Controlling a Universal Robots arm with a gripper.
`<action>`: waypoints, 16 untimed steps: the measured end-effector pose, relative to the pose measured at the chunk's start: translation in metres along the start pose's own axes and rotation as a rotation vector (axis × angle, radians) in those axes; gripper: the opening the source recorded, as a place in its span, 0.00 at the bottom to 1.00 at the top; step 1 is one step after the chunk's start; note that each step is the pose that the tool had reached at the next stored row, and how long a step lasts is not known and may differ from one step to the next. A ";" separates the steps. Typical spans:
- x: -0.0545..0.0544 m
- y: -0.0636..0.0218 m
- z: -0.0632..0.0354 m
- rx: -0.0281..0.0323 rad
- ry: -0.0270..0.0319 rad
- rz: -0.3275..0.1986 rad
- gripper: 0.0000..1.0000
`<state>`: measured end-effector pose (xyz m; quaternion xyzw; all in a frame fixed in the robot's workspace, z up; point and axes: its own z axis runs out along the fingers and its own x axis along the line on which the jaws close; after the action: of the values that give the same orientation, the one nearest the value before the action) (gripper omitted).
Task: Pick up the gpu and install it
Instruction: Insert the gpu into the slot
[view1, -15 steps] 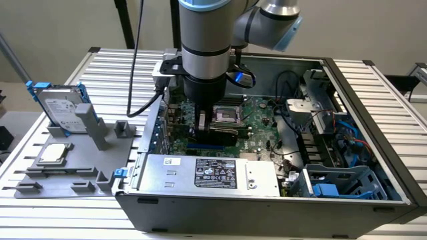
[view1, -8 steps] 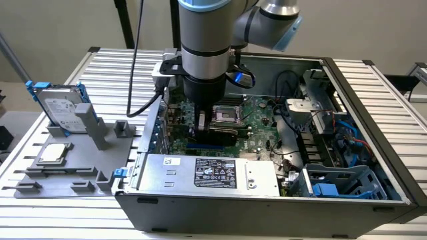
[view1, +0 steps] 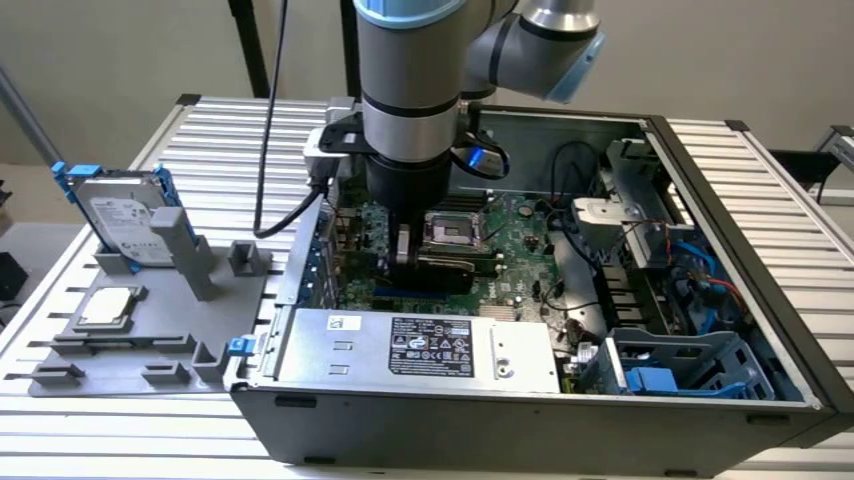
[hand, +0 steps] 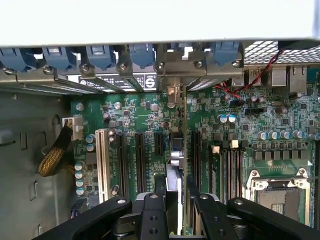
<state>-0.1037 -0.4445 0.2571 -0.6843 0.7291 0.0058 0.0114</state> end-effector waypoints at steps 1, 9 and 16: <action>0.000 0.0002 0.0003 -0.0001 0.0000 -0.003 0.27; 0.000 0.0004 0.0012 -0.0001 -0.0002 -0.006 0.27; -0.001 0.0005 0.0014 -0.0001 -0.0004 -0.008 0.27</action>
<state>-0.1041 -0.4434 0.2557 -0.6874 0.7262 0.0059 0.0115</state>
